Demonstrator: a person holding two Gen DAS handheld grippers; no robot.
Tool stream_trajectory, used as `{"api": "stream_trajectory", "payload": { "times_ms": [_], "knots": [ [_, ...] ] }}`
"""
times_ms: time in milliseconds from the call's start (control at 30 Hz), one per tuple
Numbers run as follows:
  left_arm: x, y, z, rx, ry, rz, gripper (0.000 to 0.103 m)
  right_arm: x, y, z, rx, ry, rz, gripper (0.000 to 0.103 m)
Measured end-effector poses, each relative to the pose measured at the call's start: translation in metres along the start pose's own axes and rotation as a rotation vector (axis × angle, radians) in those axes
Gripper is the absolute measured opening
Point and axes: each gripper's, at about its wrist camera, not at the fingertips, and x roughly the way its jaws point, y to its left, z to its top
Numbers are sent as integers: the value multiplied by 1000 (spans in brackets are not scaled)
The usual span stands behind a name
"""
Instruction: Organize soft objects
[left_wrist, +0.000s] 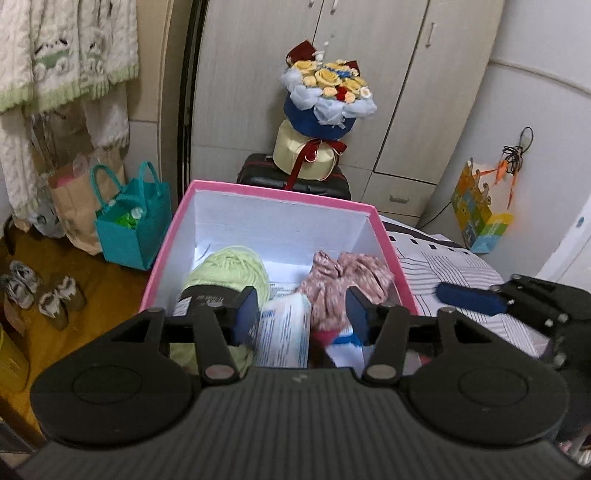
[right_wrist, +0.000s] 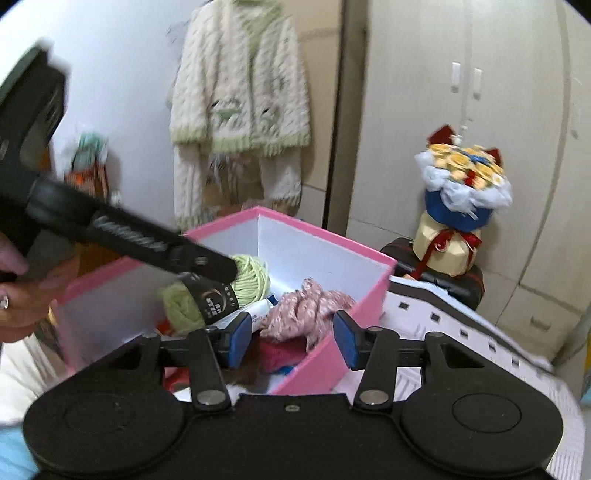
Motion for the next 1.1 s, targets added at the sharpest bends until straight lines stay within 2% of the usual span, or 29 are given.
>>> {"api": "stream_trajectory", "payload": {
  "times_ms": [133,267,367,533,733,867,967,1067,1100],
  "knots": [
    [-23,-6,-11,22,-2,-16,58,-33,-7,-13,88,-40,-31,59],
    [-43,-20,-23,57,-15,-22,59,-59,-5,-18,103,-64,-74,64],
    [-58,-33,-30,83,-36,-27,67,-77,-1,-23,110,-74,-96,67],
    [-83,-57,-46,137,-85,-25,70,-102,-2,-33,153,-92,-102,70],
    [-103,-74,-71,145,-118,-4,82,-132,-3,-52,175,-115,-129,76],
    [-113,-83,-85,137,-119,-42,82,-148,-4,-63,188,-114,-145,78],
    [-123,-91,-96,147,-139,-40,85,-160,-4,-71,185,-124,-157,79],
    [-128,-96,-102,153,-151,-40,91,-168,-4,-77,196,-124,-167,89],
    [-129,-97,-104,153,-155,-37,97,-169,-3,-78,198,-124,-177,92]
  ]
}}
